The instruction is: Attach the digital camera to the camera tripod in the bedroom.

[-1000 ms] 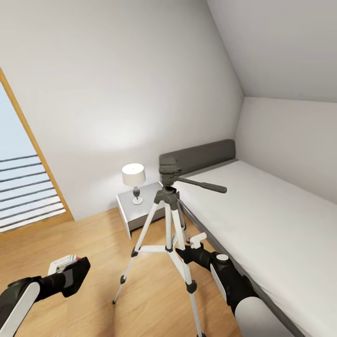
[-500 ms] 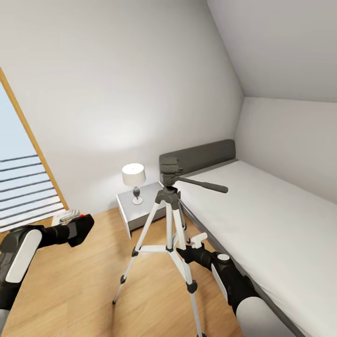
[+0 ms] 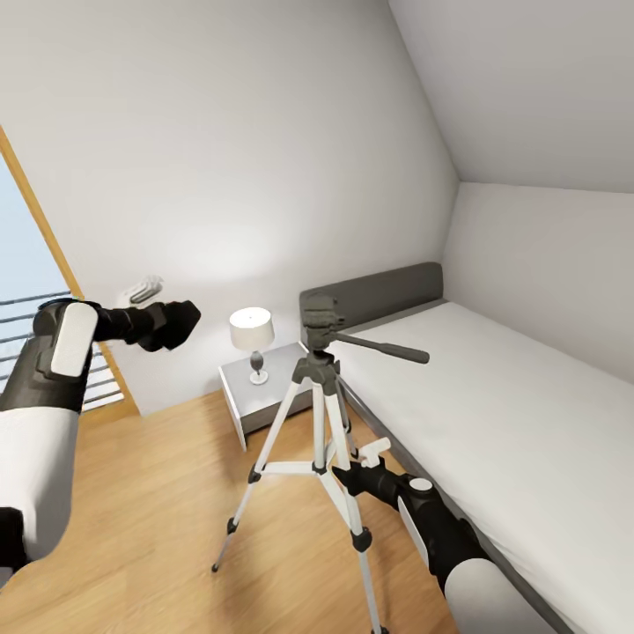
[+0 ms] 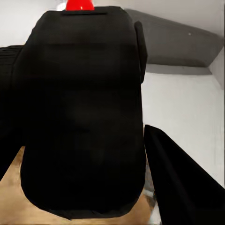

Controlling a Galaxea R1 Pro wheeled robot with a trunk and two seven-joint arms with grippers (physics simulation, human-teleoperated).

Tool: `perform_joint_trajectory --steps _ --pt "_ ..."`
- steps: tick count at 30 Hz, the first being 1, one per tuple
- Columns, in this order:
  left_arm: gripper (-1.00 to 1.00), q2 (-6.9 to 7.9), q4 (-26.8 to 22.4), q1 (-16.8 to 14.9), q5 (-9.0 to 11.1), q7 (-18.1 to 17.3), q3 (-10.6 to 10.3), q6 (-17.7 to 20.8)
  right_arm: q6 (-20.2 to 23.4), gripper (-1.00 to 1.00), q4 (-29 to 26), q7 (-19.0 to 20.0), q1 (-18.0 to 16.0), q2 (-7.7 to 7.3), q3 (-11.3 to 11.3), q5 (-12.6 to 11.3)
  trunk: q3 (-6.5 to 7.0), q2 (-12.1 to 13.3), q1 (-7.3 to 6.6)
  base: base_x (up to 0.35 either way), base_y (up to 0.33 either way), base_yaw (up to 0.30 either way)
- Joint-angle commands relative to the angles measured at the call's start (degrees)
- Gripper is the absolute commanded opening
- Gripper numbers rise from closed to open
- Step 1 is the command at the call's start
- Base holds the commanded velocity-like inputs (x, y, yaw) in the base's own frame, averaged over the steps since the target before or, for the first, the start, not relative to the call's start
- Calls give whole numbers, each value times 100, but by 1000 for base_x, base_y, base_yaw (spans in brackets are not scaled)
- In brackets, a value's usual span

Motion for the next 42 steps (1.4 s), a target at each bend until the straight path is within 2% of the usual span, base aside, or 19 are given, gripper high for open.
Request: perform_joint_trajectory --steps 1,2,3,7,8,13,14,17,18,19,21,22,26,27,28,32,33,36,42 --pt "-100 -62 162 -195 -33 55 1 32 62 -100 522 30 -3 2 -47 194 -14 -8 4 0 0 0" --pt "-100 -127 322 -377 -33 55 0 32 61 -100 522 29 -3 2 -47 194 -14 -8 4 0 0 0" --pt "-100 -251 640 -741 -27 55 -2 32 58 -100 522 29 -3 1 -47 194 -14 -8 4 0 0 0" --pt "-100 -420 1222 -1469 58 55 -2 32 61 -100 522 28 -3 1 -47 194 -14 -8 4 0 0 0" --pt "-100 -467 1451 -1816 177 55 -1 32 60 -100 522 28 -3 1 -47 195 -14 -8 4 0 0 0" --pt "-100 -554 1768 -2504 752 55 -4 36 56 -100 520 33 -3 1 -47 196 -14 -8 4 0 0 0" --pt "-100 -598 1808 -2672 1044 55 -19 37 55 -100 521 35 -3 1 -47 199 -14 -8 4 0 0 0" --pt "-100 -710 1813 -2821 1447 60 -59 37 55 -100 521 36 -3 1 -44 201 -14 -8 4 0 0 0" --pt "-100 -811 1788 -2878 1641 63 -138 37 54 -100 522 38 -3 1 -42 202 -14 -8 4 0 0 0" --pt "-100 -909 1735 -2914 1766 65 -302 37 56 -100 522 42 -3 1 -41 207 -14 -8 4 0 0 0" --pt "-100 -985 1649 -2939 1857 65 -557 37 58 -100 522 52 -3 1 -40 212 -14 -8 4 0 0 0" --pt "-100 -1036 1523 -2956 1931 63 -886 37 60 -100 522 64 -3 1 -40 215 -14 -8 4 0 0 0" --pt "-100 -1084 1233 -2970 2063 58 -1550 37 62 -100 522 77 -3 1 -39 219 -14 -8 4 0 0 0" --pt "-100 -1096 1120 -2976 2154 57 -1783 37 62 -100 522 77 -3 1 -39 220 -14 -8 4 0 0 0" --pt "-100 -1098 1080 -2978 2207 57 -1869 37 62 -100 522 74 -3 1 -39 220 -14 -8 4 0 0 0" --pt "-100 -1104 987 -2979 2463 56 -2086 37 63 -100 522 63 -3 1 -37 221 -14 -8 4 0 0 0" --pt "-100 -1102 963 -2978 2583 56 -2144 37 63 -100 522 60 -3 1 -34 221 -14 -8 4 0 0 0" --pt "-100 -1100 913 -2956 2781 55 -2224 37 63 -100 521 49 -3 1 -37 221 -14 -8 4 0 0 0" --pt "-100 -1102 932 -2940 2823 55 -2241 21 63 -100 522 46 -3 1 -34 221 -14 -8 4 0 0 0"
